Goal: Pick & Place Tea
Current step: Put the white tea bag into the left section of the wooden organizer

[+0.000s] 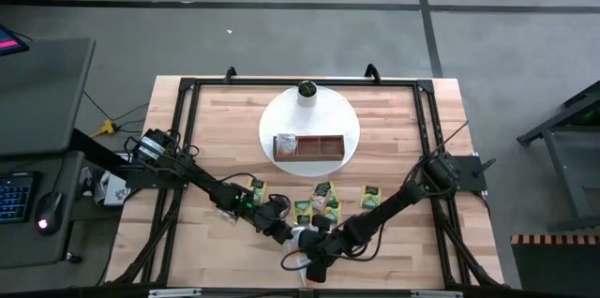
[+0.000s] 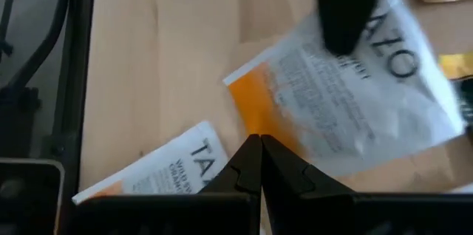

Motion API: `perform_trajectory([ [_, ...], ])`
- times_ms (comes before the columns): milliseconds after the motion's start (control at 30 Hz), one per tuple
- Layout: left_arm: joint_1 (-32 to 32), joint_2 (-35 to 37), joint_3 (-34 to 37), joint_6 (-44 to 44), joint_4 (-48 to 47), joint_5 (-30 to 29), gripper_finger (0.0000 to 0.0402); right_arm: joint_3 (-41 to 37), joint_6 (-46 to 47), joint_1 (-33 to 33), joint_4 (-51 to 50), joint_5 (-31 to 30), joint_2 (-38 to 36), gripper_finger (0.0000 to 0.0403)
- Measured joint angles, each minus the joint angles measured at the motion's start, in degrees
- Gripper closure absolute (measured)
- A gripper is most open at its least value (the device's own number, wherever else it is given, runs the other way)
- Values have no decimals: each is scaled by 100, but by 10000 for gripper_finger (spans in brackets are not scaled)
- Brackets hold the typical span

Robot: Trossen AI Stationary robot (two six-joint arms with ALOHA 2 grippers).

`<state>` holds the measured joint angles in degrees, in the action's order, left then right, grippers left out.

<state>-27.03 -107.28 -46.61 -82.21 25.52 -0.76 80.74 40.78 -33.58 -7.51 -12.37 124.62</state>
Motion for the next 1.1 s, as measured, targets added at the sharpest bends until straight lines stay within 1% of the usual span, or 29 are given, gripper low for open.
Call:
perform_trajectory([
  [233, 0, -2, 0, 78, -24, -8, 401, 789, -394, -7, -1565, 247, 0, 402],
  [367, 2, -2, 0, 291, -28, -20, 401, 1337, -625, -32, -2430, 231, 0, 403],
  [500, 2, 104, 18, 705, -114, -54, 402, 1887, -628, -35, -3446, -37, -2, 403],
  [633, 107, 374, 32, 1089, -177, -101, 401, 2426, -669, -46, -4061, -335, -9, 403],
  [800, 175, 1160, 9, 1642, -808, -264, 401, 2981, -739, -46, -4560, -401, -12, 403],
  [900, 198, 1576, 23, 1927, -1452, -353, 401, 3203, -735, -46, -4768, -426, -15, 403],
  [1000, 237, 2067, -1, 2210, -1966, -557, 401, 3284, -599, -54, -4887, -714, -94, 403],
  [1100, 275, 2417, 23, 2463, -2705, -623, 401, 3178, -434, -63, -4922, -1021, -364, 403],
])
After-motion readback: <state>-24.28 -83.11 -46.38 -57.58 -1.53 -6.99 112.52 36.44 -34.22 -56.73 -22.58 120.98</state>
